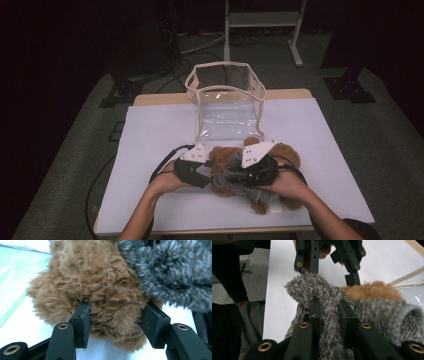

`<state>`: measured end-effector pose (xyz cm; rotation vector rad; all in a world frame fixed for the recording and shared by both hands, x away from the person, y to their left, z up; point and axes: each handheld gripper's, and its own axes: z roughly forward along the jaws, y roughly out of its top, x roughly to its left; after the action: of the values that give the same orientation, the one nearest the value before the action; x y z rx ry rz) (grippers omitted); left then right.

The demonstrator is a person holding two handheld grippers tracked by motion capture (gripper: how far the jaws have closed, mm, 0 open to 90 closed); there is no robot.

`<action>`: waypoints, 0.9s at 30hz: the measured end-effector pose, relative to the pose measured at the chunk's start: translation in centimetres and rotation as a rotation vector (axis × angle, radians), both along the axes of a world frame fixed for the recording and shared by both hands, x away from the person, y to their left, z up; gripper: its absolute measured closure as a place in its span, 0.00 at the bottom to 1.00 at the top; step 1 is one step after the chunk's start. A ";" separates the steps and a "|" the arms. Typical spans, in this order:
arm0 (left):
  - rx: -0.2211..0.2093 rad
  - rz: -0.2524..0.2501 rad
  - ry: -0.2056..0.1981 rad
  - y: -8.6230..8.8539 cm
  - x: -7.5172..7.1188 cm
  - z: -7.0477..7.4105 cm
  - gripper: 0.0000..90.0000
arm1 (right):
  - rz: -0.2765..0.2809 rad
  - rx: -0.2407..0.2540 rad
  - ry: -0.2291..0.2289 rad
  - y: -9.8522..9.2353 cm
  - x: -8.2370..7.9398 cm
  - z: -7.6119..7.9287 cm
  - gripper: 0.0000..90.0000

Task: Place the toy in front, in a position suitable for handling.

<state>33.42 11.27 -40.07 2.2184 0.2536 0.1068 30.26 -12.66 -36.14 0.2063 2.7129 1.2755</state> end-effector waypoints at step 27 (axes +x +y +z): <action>-0.010 0.018 -0.010 0.1 0.5 0.9 0.51 | 0.032 -0.035 0.054 -1.0 -1.3 -2.5 0.83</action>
<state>33.95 11.42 -39.21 2.2057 0.2678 0.1266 28.99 -13.69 -38.67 0.1970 2.7928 1.2468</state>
